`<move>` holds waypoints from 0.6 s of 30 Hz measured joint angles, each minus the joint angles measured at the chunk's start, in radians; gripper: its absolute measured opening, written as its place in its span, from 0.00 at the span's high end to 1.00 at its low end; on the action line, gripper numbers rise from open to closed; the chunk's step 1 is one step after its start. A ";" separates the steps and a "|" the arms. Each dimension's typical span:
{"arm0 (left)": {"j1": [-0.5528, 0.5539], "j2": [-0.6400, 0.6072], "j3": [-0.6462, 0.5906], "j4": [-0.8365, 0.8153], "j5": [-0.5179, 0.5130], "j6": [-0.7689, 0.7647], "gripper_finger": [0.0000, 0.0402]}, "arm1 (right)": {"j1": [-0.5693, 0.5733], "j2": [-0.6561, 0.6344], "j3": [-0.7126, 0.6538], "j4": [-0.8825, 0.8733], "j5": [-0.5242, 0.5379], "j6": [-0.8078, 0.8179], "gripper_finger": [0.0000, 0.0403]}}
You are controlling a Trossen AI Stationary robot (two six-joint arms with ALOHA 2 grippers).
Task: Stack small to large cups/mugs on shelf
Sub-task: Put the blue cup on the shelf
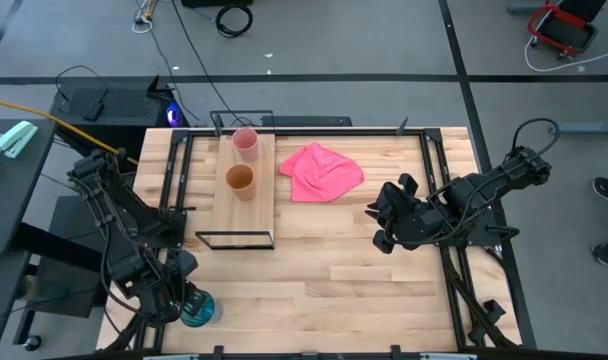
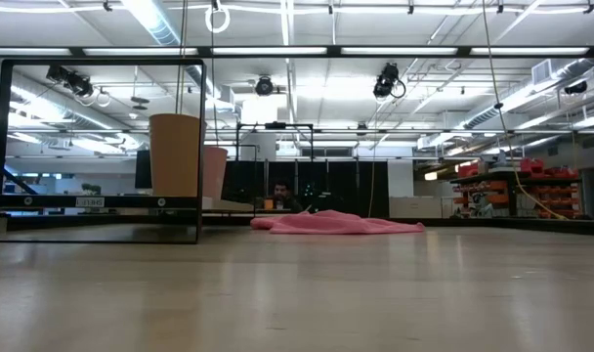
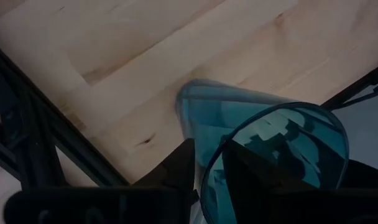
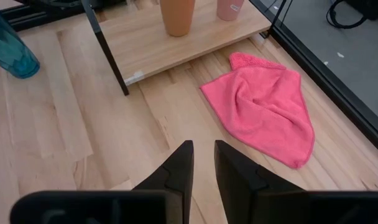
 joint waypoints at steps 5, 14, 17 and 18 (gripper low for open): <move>0.000 0.000 0.000 0.000 0.001 -0.013 0.85 | 0.000 0.000 0.000 0.000 0.000 0.000 0.82; 0.013 0.000 0.000 -0.004 0.002 -0.026 0.97 | 0.000 0.000 0.000 0.000 0.000 0.000 0.82; 0.024 0.000 0.000 0.001 0.001 -0.024 0.97 | 0.000 0.000 0.000 0.000 0.001 -0.005 0.82; 0.029 0.000 0.001 0.002 0.001 -0.014 0.97 | 0.000 0.000 0.000 0.000 0.003 -0.005 0.82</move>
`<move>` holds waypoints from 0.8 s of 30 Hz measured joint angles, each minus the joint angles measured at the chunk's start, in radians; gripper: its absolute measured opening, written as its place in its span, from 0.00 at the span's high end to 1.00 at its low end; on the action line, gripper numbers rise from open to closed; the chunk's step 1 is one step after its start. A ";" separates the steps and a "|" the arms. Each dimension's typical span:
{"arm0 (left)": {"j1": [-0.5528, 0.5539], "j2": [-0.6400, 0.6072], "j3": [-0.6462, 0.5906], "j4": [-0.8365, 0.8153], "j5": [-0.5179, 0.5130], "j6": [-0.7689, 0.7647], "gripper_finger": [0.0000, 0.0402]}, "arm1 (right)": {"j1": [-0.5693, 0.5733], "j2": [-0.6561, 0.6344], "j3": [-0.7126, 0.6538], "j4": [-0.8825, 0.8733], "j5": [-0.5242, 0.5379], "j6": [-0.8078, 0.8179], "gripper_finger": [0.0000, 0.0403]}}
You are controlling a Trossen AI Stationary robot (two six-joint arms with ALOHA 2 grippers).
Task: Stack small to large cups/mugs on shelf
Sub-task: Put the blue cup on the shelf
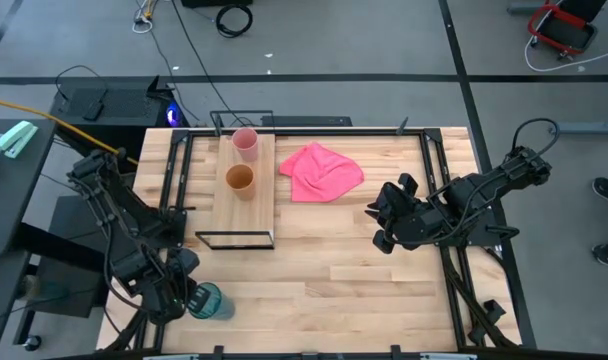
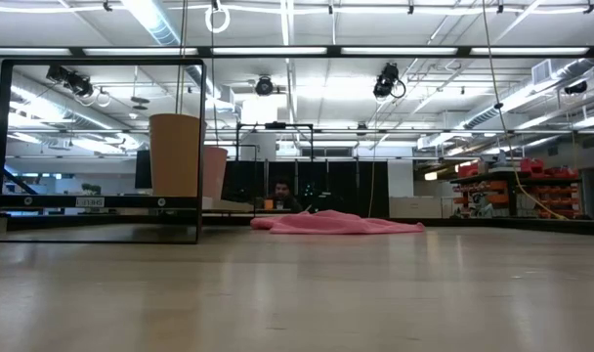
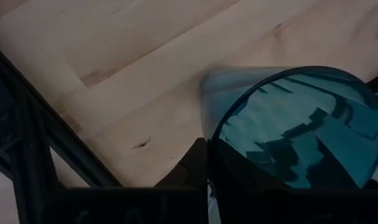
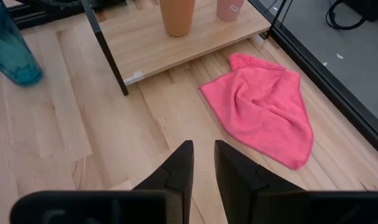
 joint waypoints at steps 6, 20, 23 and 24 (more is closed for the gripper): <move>0.045 0.000 0.095 0.014 -0.003 0.111 0.97 | 0.000 0.000 0.000 0.000 0.001 -0.004 0.82; 0.207 -0.001 0.583 0.018 -0.379 0.721 0.97 | 0.000 0.000 0.000 -0.001 0.001 -0.025 0.82; 0.258 -0.002 0.678 0.025 -0.458 0.880 0.97 | 0.000 0.000 0.000 -0.001 0.001 -0.025 0.82; 0.276 -0.002 0.706 0.026 -0.474 0.927 0.97 | 0.000 0.000 0.000 -0.001 0.001 -0.025 0.82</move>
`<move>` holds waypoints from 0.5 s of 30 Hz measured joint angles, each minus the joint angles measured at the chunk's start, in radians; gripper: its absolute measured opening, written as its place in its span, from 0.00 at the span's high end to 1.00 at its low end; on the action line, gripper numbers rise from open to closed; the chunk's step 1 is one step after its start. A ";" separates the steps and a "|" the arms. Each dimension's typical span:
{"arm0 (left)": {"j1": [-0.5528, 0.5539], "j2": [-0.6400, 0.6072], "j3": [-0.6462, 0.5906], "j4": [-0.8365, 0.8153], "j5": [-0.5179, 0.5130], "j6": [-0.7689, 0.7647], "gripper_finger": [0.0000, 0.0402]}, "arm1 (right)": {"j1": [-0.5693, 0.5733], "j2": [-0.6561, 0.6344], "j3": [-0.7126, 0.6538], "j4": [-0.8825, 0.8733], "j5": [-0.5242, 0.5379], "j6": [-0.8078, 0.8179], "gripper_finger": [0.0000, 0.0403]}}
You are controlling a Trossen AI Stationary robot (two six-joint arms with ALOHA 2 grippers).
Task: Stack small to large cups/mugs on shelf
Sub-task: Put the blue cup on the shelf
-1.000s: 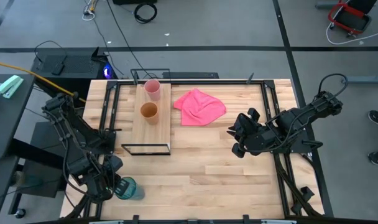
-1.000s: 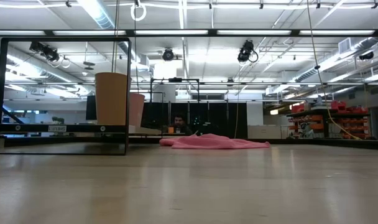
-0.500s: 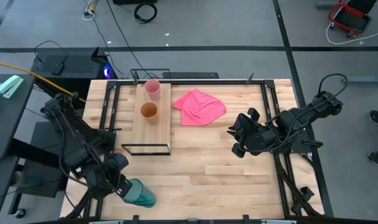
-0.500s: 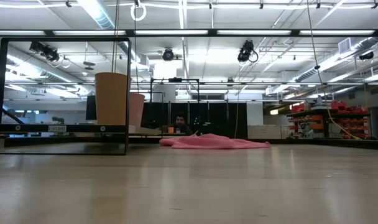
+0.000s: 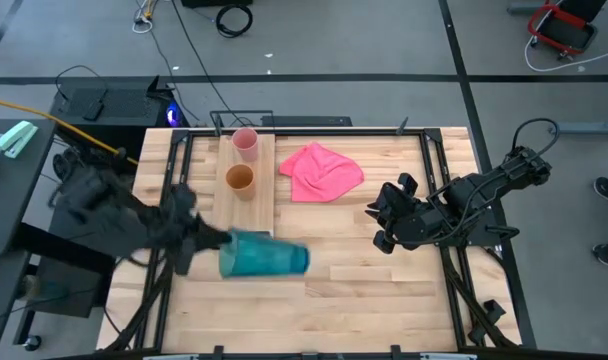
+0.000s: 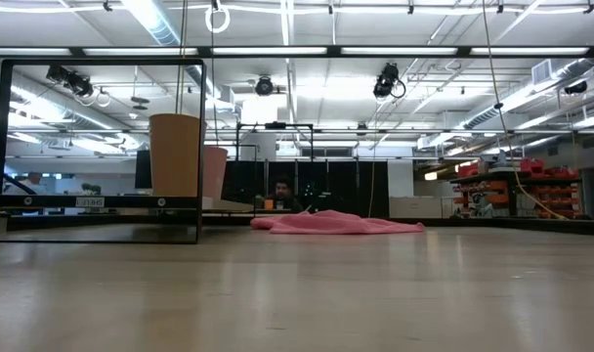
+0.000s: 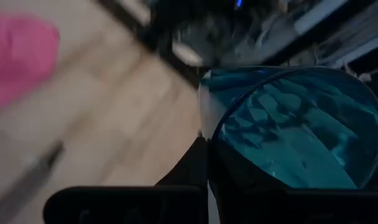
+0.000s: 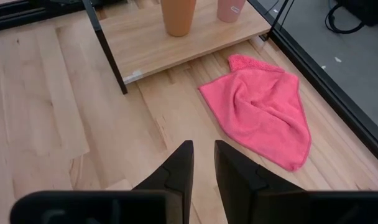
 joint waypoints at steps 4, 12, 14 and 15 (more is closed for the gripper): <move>0.084 0.000 0.092 -0.036 -0.017 0.132 0.97 | 0.000 0.000 0.000 0.000 0.000 0.000 0.82; 0.256 0.000 0.195 -0.468 0.017 -0.026 0.97 | 0.001 0.000 0.000 -0.001 0.000 0.000 0.82; 0.302 -0.004 0.183 -0.507 0.066 -0.074 0.97 | 0.001 0.000 0.000 -0.001 0.000 0.000 0.82; 0.327 -0.014 0.163 -0.481 0.093 -0.056 0.97 | 0.001 0.000 0.000 -0.002 0.000 0.000 0.82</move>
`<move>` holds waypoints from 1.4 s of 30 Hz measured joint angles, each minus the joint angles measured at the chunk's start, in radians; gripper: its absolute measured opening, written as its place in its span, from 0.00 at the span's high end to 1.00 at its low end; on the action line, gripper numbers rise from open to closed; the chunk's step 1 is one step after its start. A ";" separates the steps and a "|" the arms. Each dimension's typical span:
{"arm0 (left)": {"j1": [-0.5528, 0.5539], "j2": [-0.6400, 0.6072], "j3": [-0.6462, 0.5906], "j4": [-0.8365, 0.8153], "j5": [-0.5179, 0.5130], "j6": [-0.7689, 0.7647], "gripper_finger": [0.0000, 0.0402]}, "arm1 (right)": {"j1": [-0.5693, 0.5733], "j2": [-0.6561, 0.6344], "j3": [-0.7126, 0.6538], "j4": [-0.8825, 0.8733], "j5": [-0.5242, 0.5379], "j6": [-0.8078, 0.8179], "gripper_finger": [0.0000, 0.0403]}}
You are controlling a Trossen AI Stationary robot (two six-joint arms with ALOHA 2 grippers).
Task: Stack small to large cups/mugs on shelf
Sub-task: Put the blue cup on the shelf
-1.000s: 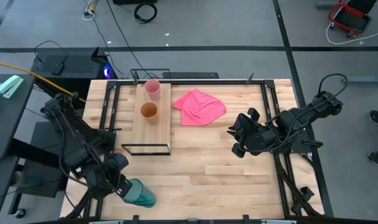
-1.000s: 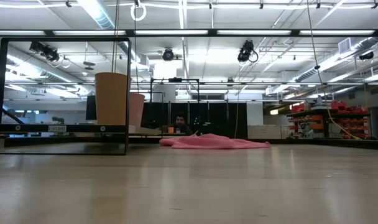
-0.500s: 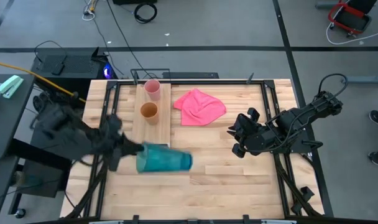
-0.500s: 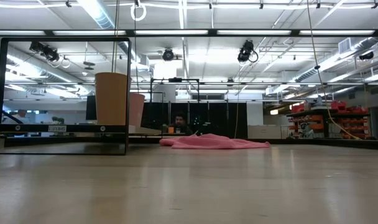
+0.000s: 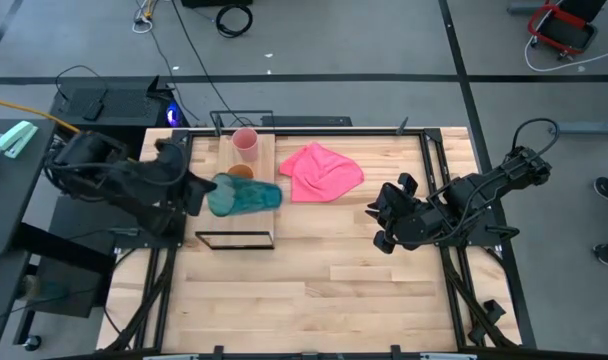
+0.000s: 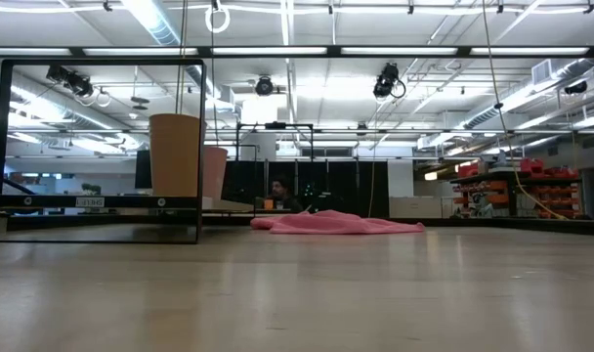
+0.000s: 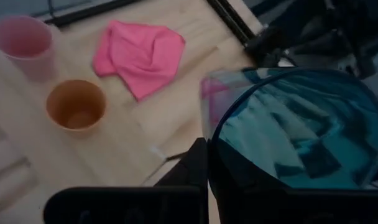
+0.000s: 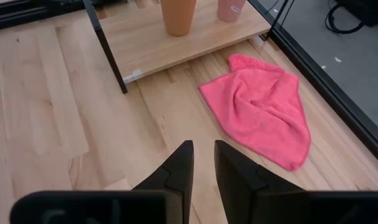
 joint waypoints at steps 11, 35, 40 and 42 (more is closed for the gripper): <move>0.214 -0.003 -0.176 -0.012 0.229 0.065 0.97 | 0.000 0.000 0.000 -0.005 0.000 0.000 0.82; 0.447 -0.001 -0.490 -0.014 0.493 0.203 0.97 | 0.000 0.000 0.000 -0.005 0.000 0.004 0.82; 0.478 0.001 -0.514 -0.014 0.481 0.220 0.97 | 0.000 0.000 0.000 -0.005 0.000 0.004 0.82; 0.490 0.009 -0.530 -0.015 0.480 0.222 0.97 | 0.000 0.000 0.000 -0.004 0.000 0.004 0.82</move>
